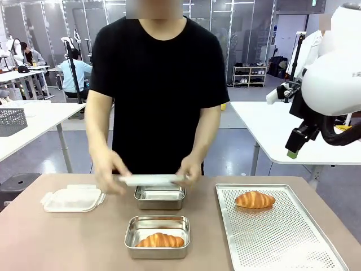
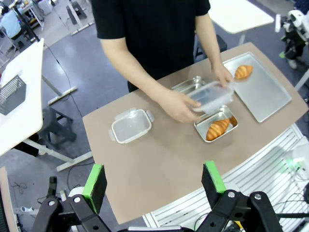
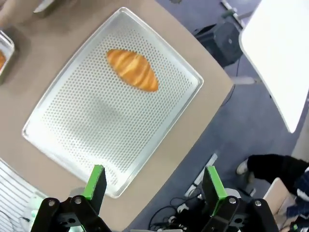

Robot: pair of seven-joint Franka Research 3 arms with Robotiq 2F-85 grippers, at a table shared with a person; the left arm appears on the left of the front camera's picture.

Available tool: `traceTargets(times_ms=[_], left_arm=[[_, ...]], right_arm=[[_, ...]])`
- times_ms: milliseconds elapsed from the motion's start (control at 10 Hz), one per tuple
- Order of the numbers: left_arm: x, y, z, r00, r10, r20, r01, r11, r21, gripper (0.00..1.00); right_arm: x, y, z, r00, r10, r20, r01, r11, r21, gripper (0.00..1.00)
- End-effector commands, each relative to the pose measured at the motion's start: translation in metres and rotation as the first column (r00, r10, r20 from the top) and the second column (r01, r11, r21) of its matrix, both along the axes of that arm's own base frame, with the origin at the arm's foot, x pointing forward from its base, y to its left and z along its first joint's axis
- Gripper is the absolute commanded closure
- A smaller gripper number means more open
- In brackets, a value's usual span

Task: Place the bread into the airtight container.
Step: Pick up a Butter Roll and place it into an empty Airtight Container.

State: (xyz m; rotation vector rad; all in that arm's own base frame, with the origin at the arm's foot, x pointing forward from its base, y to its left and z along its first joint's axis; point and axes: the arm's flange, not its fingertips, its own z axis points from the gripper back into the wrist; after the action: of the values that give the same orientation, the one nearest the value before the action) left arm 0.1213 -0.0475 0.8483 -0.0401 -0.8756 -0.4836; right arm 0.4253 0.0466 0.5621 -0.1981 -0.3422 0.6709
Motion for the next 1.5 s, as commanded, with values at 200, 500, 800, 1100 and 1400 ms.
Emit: traceTargets(times_ms=[200,500,800,1100,1400], left_arm=[[-0.006,-0.001,0.002,1.000,-0.002,0.011,0.002,1.000,0.001,0.00],[-0.006,-0.001,0.002,1.000,-0.002,0.011,0.002,1.000,0.001,0.00],[-0.006,-0.001,0.002,1.000,-0.002,0.011,0.002,1.000,0.001,0.00],[-0.006,-0.001,0.002,1.000,-0.002,0.011,0.002,1.000,0.001,0.00],[-0.006,-0.001,0.002,1.000,-0.002,0.011,0.002,1.000,0.001,0.00]], right_arm=[[0.078,-0.010,-0.033,0.955,0.294,-0.032,-0.292,0.955,0.049,0.00],[0.105,-0.002,-0.046,0.868,0.494,-0.050,-0.492,0.869,0.045,0.00],[0.101,0.009,-0.052,0.879,0.474,-0.057,-0.473,0.881,0.031,0.00],[0.111,0.007,-0.060,0.850,0.508,-0.138,-0.504,0.861,0.066,0.00],[0.124,0.013,-0.111,0.637,0.749,-0.185,-0.751,0.656,0.071,0.00]])
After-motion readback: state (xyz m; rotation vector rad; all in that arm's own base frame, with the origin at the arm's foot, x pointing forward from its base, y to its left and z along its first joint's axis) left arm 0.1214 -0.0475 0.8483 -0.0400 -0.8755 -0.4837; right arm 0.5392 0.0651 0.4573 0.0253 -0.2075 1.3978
